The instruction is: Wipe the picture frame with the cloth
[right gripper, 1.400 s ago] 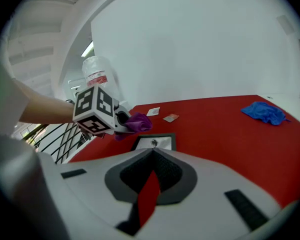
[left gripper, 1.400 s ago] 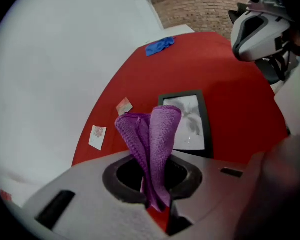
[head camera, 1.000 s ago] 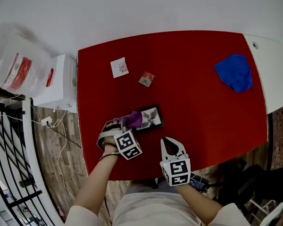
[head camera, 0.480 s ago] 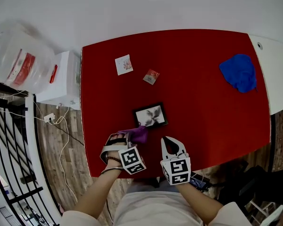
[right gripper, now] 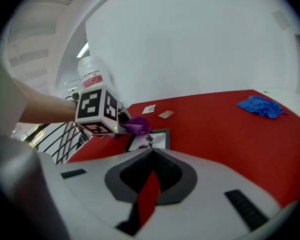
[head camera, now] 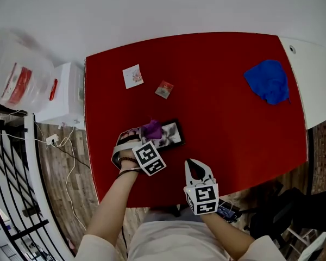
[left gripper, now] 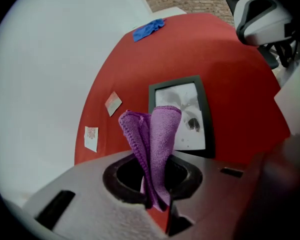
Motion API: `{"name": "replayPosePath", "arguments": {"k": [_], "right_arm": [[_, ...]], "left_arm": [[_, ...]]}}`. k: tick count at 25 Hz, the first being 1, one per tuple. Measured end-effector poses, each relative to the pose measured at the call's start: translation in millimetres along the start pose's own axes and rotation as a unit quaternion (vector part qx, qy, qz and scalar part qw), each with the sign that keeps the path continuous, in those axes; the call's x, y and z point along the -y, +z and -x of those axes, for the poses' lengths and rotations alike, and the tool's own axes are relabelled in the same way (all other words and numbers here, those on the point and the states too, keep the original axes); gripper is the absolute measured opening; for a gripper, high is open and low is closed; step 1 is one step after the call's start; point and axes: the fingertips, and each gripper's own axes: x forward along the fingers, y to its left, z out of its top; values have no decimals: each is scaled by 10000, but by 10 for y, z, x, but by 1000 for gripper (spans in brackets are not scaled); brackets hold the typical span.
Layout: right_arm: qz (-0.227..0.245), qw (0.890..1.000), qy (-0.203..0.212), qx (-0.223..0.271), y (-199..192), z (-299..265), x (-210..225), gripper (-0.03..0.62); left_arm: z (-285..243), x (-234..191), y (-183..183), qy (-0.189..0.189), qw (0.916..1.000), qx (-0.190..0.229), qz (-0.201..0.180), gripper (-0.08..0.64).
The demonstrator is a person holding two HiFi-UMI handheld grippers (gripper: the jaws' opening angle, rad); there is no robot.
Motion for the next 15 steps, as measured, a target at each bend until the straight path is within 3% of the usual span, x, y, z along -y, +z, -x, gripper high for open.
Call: {"name": "replayPosePath", "arguments": {"k": [8, 15], "right_arm": [[-13, 10000, 24, -12, -6, -58, 57, 5], [29, 9998, 178, -19, -13, -83, -45, 5]], "left_arm": [[178, 431, 6, -244, 9986, -77, -453, 61], [468, 922, 19, -505, 9967, 43, -628, 61]]}}
